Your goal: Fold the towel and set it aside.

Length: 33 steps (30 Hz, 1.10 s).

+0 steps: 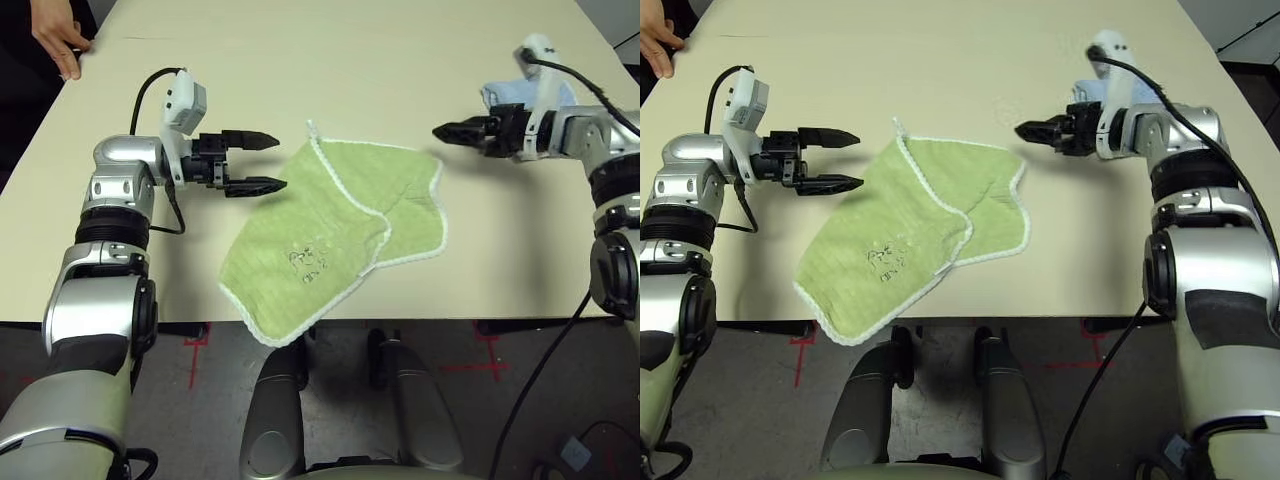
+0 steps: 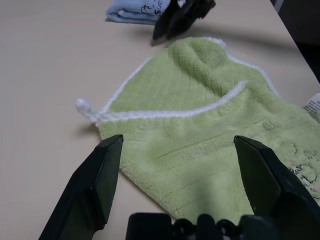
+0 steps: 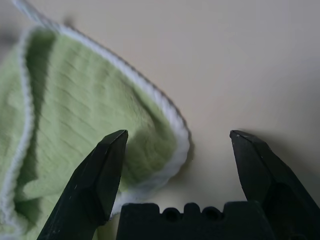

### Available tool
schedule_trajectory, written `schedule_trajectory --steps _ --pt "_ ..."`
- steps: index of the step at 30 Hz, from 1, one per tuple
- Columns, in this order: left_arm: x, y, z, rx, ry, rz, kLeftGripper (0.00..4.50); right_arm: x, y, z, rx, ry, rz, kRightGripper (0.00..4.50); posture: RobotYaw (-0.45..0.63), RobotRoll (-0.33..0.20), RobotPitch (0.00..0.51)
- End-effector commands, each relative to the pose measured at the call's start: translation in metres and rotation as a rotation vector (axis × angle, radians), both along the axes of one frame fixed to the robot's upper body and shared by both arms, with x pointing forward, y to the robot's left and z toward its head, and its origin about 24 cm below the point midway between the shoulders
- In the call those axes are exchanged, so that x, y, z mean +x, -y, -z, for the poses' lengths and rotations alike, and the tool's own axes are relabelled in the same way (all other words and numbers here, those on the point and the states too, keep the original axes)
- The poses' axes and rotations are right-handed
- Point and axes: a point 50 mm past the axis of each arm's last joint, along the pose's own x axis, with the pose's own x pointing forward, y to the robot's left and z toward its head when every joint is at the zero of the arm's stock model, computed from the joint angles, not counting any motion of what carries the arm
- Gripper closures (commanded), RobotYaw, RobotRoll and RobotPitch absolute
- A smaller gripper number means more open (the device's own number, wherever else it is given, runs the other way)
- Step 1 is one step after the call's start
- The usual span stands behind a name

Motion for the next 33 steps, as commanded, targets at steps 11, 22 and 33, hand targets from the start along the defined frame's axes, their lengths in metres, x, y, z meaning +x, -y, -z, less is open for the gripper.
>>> schedule_trajectory --steps 11,22,33 --pt "-0.004 0.000 0.003 -0.003 0.000 0.006 0.00 0.001 -0.014 0.007 -0.037 -0.114 0.026 0.42 0.05 0.000 0.281" --pt "-0.005 -0.002 0.006 0.001 -0.013 0.000 0.00 0.006 -0.013 -0.005 -0.002 -0.039 0.069 4.29 0.05 0.000 0.284" --pt "0.004 -0.001 0.010 -0.167 0.001 -0.218 0.00 0.010 -0.012 -0.067 0.035 0.793 -0.063 4.48 0.05 0.000 0.291"
